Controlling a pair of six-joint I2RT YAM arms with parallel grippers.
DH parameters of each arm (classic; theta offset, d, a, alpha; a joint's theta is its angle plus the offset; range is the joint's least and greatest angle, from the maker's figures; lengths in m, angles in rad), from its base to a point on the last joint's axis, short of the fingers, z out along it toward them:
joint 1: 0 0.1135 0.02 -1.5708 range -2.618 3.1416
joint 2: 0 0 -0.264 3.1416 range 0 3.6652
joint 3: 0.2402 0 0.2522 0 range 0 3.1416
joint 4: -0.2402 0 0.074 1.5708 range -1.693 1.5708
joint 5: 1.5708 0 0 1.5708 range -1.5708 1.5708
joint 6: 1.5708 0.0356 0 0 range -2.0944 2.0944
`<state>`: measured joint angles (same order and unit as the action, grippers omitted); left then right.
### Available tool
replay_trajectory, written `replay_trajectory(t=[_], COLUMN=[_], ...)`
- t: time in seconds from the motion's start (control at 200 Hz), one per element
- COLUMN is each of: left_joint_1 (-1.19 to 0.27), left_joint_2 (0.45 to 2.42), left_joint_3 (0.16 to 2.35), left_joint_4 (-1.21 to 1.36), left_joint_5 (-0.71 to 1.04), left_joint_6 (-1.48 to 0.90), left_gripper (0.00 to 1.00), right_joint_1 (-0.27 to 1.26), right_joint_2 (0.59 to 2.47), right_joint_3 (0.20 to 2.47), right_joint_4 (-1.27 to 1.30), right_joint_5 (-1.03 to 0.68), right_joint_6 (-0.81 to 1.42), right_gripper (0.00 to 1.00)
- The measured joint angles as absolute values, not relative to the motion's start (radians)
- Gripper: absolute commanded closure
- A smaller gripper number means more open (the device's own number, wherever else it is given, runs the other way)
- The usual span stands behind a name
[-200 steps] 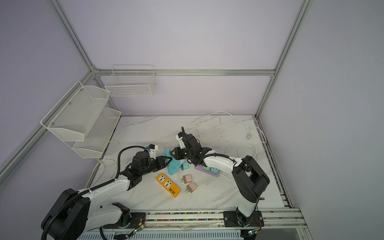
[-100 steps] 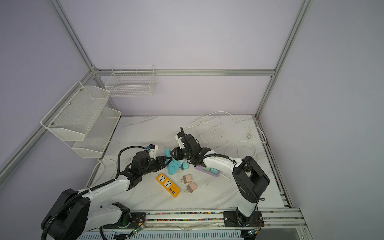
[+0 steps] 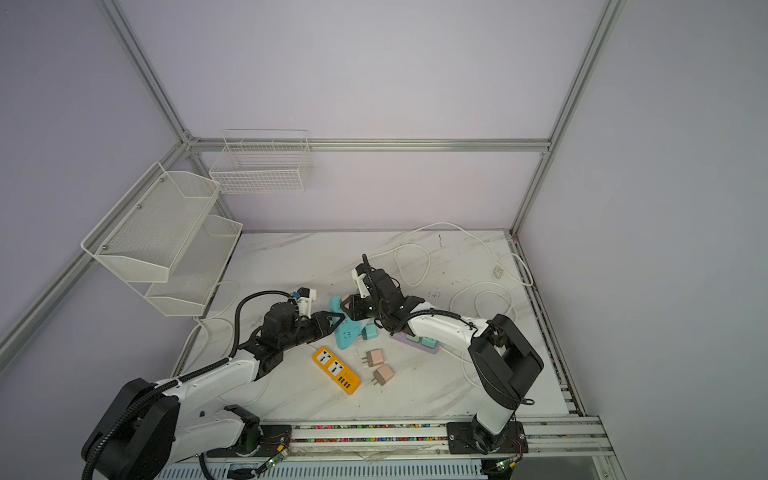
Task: Pull the plug off the socket
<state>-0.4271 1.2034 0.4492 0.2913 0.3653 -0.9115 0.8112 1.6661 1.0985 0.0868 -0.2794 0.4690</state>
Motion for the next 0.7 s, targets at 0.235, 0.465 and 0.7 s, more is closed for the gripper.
replay_trajectory(t=[0.235,0.465,0.7], left_joint_1=[-0.423,-0.401,-0.366], left_joint_2=[1.196,1.204,1.233], left_joint_3=[0.449,0.449,0.449], left_joint_4=[0.289,0.247,0.201], left_joint_5=[0.368,0.329,0.278], left_joint_6=[-0.904,-0.905,-0.908], left_gripper=[1.00,1.00,1.00], right_joint_1=[0.866,0.801,0.912], right_joint_2=[1.663,1.635,1.626], right_joint_3=[1.142,1.108,1.180], right_joint_4=[0.019,0.066,0.064], right_joint_5=[-0.162,-0.263,-0.200], right_joint_6=[0.422,0.457,0.433], right_gripper=[0.86,0.84,0.84])
